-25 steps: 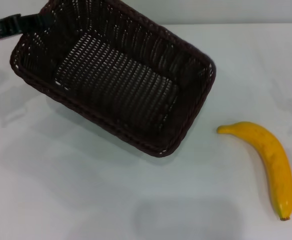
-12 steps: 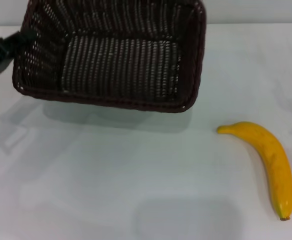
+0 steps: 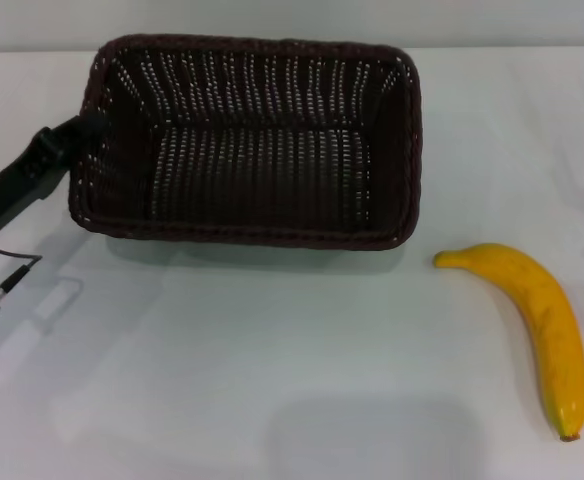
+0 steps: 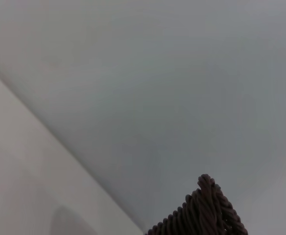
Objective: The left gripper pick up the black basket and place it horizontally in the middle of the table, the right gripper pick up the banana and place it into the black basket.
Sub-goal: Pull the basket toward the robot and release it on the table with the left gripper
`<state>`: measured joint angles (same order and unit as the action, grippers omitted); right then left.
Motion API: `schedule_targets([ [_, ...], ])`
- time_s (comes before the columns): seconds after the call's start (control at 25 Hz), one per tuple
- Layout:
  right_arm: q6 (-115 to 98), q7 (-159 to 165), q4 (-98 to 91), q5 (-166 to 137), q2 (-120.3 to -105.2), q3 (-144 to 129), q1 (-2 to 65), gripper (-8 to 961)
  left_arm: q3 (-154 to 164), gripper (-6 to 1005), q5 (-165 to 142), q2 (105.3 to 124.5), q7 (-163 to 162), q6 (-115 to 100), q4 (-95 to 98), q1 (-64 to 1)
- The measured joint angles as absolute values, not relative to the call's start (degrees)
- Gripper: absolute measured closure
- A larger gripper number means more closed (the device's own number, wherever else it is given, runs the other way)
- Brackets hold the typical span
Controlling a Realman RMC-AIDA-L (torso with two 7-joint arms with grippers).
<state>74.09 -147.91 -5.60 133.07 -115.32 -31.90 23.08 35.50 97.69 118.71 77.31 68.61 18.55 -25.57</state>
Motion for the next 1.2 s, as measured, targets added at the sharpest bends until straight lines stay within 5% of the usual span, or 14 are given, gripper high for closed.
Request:
schedule_targets([
  [0.84,72.7,-148.0,-10.1,133.1,-115.22,-29.8,24.1,170,36.9,799,94.0,118.57,71.3,67.0,16.0,-28.4],
  [1.2,72.7,-148.0,-10.3,133.1,-115.22,-29.7,24.5,171,36.6,339,93.6,118.5,73.8,69.1,16.9,-26.8],
])
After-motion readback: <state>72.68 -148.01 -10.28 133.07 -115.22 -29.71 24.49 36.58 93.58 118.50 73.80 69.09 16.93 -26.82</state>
